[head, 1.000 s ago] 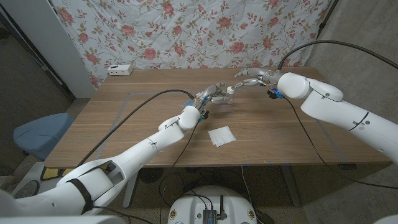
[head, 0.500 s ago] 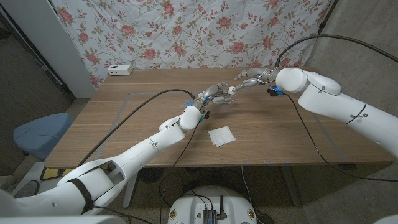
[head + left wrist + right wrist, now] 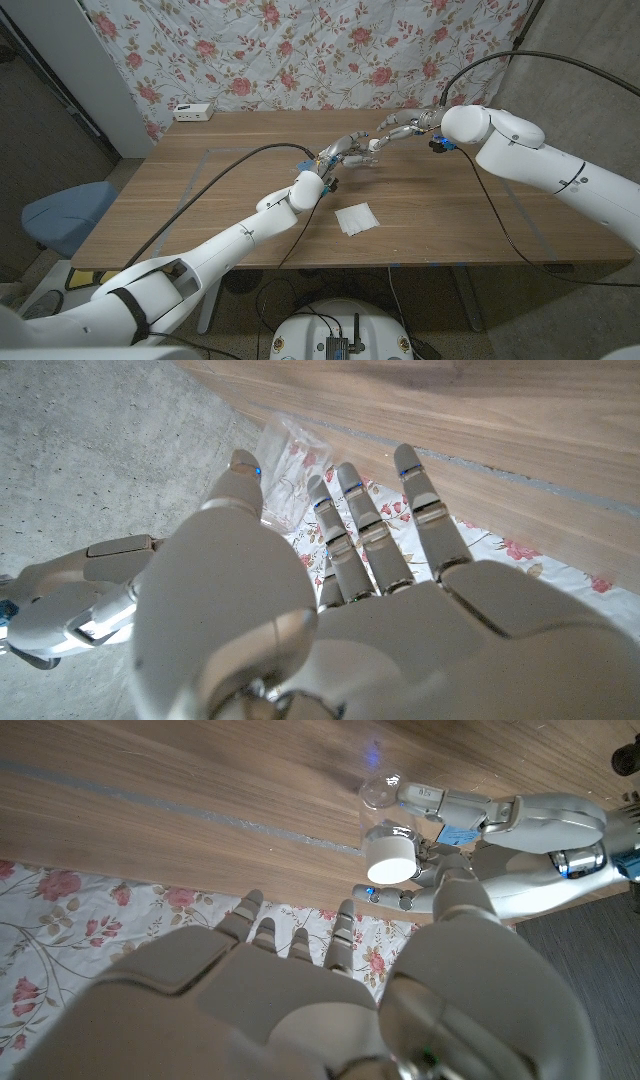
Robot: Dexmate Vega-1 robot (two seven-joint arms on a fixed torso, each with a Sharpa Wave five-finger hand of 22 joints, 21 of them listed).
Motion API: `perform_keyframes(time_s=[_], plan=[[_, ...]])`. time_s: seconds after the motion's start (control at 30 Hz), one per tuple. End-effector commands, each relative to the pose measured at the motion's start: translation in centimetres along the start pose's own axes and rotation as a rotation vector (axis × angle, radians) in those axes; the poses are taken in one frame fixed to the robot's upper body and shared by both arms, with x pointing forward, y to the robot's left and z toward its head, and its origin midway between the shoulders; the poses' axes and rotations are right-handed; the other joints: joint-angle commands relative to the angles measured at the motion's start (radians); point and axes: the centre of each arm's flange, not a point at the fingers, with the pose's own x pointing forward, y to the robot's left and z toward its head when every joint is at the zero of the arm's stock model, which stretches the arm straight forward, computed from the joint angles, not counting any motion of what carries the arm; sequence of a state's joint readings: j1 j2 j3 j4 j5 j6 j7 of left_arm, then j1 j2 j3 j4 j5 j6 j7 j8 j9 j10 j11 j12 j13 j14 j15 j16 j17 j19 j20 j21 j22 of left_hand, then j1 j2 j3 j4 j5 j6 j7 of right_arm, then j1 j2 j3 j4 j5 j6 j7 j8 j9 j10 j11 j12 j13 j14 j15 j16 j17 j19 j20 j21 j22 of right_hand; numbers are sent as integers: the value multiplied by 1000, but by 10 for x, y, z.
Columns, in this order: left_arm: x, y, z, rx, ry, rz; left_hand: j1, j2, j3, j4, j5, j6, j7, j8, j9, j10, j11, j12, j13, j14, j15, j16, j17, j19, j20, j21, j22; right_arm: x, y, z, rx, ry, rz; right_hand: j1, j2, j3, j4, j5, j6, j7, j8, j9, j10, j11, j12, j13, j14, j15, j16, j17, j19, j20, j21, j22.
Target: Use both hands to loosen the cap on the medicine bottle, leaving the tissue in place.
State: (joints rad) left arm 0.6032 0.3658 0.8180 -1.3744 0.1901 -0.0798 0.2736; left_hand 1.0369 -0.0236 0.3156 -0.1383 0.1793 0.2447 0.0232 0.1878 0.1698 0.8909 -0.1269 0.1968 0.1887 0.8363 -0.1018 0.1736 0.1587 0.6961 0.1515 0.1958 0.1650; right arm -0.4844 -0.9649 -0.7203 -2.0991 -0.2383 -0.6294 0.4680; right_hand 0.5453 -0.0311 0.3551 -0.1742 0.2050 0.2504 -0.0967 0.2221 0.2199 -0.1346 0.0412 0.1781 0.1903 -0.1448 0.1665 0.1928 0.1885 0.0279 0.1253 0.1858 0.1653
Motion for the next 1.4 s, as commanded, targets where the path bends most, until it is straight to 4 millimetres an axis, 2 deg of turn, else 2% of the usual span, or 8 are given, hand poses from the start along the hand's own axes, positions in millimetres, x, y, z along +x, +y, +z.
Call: perform_keyframes(time_s=[0.03,0.4,0.6,0.83,1.07,1.4], plan=[[-5,-1,-1,3,-8,1,4,3,9,2,3,6,-1,3,5,11,-4,4,5,10,-80,0,2,5,-4,-2,4,-1,3,6,-14,1,-4,21,0,11,0,4,23,1,13,6,-3,4,10,2,13,0,7,2,12,-2,6,3],[-8,1,0,12,-9,3,2,5,12,3,3,9,-5,2,5,13,-6,4,5,10,-82,-1,2,1,-3,-5,4,-1,7,10,-34,5,-33,57,-6,24,-3,3,69,3,42,17,9,2,16,2,38,-10,13,1,35,-20,11,2],[-9,1,1,12,-9,5,1,5,13,4,3,10,-7,2,5,15,-4,4,5,11,-81,0,2,0,-3,-5,4,-1,9,9,-32,11,-40,78,-13,29,-5,0,93,-12,57,23,19,-1,19,2,51,-18,15,1,50,-22,13,2],[-9,0,2,18,-6,-2,-1,6,15,4,3,12,-10,1,5,15,-5,3,5,14,-82,0,2,-1,-4,-6,4,0,12,10,-31,11,-55,110,-23,38,-7,-6,125,-12,80,31,35,-2,23,2,64,-24,16,0,66,-25,14,2],[-6,-2,3,26,-16,-11,-2,6,16,4,3,12,-11,1,5,15,-3,3,5,15,-83,0,2,-2,-3,-7,4,1,12,9,-30,7,-66,150,-32,48,-6,-12,161,-9,107,42,56,-1,26,2,83,-57,17,-1,91,-50,15,2],[-5,-3,4,32,-20,-17,-4,7,18,5,3,14,-14,1,5,15,-6,2,5,18,-83,1,2,-1,-3,-7,4,6,13,8,-24,-3,-73,174,-36,54,-3,-16,195,-14,131,50,72,1,27,2,96,-67,18,-2,108,-62,16,2]])
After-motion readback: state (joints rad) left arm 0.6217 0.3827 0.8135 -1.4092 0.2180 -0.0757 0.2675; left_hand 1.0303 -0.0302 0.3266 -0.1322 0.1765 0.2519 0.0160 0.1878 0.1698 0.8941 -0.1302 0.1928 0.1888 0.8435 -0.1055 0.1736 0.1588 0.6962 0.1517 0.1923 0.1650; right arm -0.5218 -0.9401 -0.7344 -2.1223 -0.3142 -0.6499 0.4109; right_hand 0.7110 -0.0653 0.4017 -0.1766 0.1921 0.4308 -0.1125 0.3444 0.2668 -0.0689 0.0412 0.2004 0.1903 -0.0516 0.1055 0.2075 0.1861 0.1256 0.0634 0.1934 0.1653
